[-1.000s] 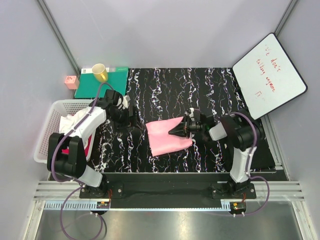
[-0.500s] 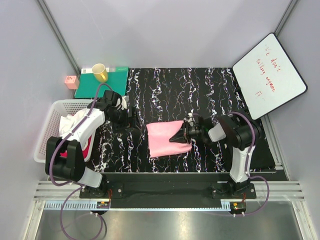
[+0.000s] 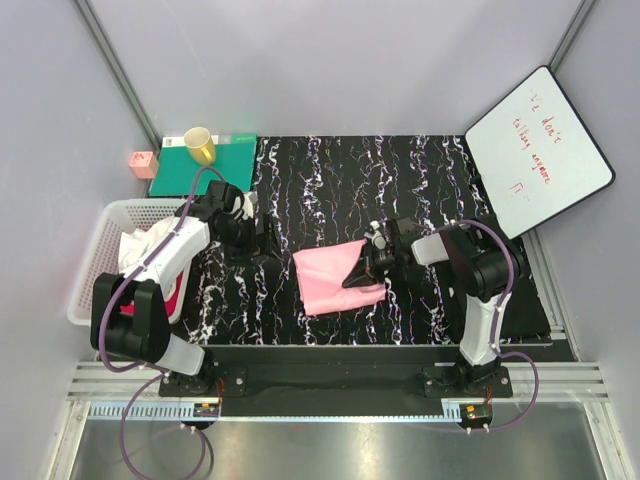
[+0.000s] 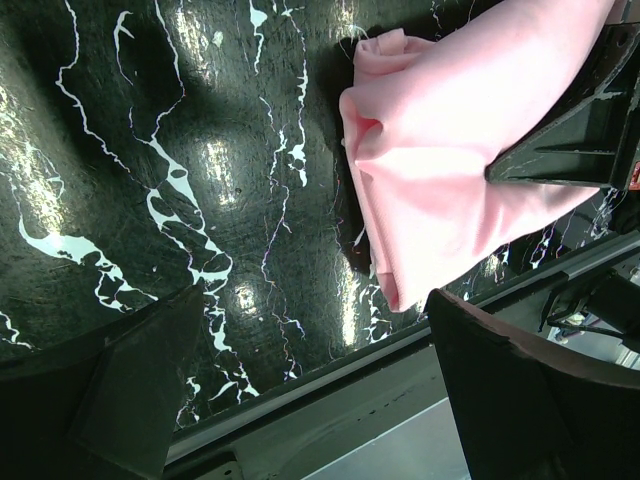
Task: Fold and stack the t-shirts
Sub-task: Smooth out wrinkles on the folded tshirt
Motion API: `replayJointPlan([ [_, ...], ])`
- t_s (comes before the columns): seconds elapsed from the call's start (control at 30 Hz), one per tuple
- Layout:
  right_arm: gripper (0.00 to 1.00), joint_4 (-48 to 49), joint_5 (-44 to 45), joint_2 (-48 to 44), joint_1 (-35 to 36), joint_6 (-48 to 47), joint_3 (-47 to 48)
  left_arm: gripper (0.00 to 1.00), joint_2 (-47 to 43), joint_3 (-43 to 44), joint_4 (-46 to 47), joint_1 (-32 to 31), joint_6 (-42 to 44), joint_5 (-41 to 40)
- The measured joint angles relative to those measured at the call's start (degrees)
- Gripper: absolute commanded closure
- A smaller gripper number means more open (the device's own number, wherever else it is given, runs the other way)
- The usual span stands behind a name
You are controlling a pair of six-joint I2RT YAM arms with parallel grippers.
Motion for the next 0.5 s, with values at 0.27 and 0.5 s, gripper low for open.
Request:
replayJointPlan([
  [0.27, 1.0, 0.76, -2.36, 2.08, -0.07, -2.1, 1.86, 0.01, 0.0, 0.0, -0.17, 0.0, 0.15, -0.02],
  [0.5, 1.0, -17.81, 8.48, -6.99, 0.07, -4.52, 5.25, 0.01, 0.0, 0.0, -0.42, -0.04, 0.15, -0.17],
])
